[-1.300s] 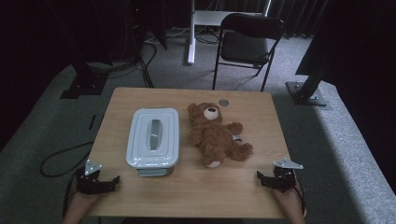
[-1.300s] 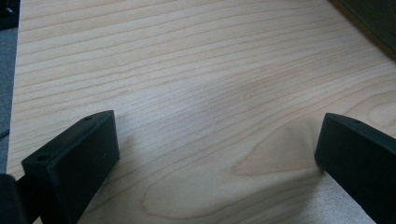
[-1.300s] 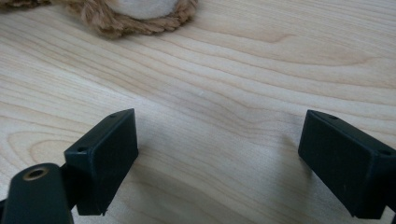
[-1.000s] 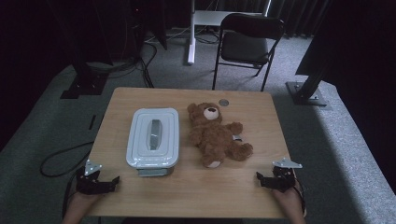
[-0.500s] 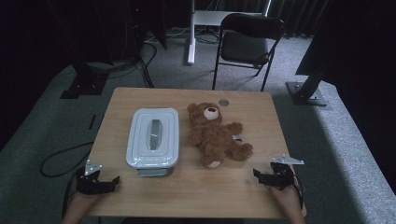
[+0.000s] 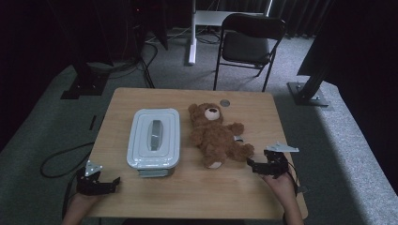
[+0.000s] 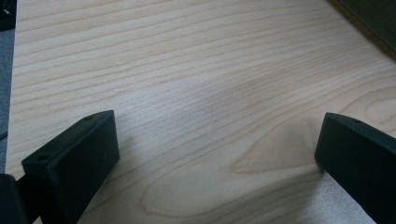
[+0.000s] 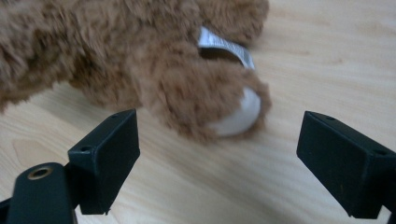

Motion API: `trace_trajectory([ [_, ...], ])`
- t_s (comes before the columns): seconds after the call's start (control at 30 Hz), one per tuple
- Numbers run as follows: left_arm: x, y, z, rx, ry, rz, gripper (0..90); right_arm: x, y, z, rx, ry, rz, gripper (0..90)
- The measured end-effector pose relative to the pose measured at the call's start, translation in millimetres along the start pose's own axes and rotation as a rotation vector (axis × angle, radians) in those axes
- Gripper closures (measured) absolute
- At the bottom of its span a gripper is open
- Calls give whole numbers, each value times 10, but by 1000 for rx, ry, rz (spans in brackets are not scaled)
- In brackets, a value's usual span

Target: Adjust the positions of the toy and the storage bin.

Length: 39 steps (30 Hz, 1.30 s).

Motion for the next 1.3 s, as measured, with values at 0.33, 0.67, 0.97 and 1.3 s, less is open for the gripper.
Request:
trace_trajectory([
  [0.33,2,-1,1,0,2,2,4,313,-137,-268,37,33,11,125],
  [0.67,2,-2,1,0,2,3,4,554,-341,-536,78,62,8,125],
  [0.97,1,-1,1,0,2,2,4,711,-561,-747,108,84,-15,125],
  [1.3,1,-1,1,0,2,2,4,756,-860,-850,95,77,-67,117],
])
Point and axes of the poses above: each handheld gripper's, and its own axes: y roughly backward along the jaws, x roughly out of its top, z roughly to its right, the point moved 8 cm from there along -y, roughly forward along the jaws, and after that the axes turned 11 degrees about -y, right-handed, at the moved point
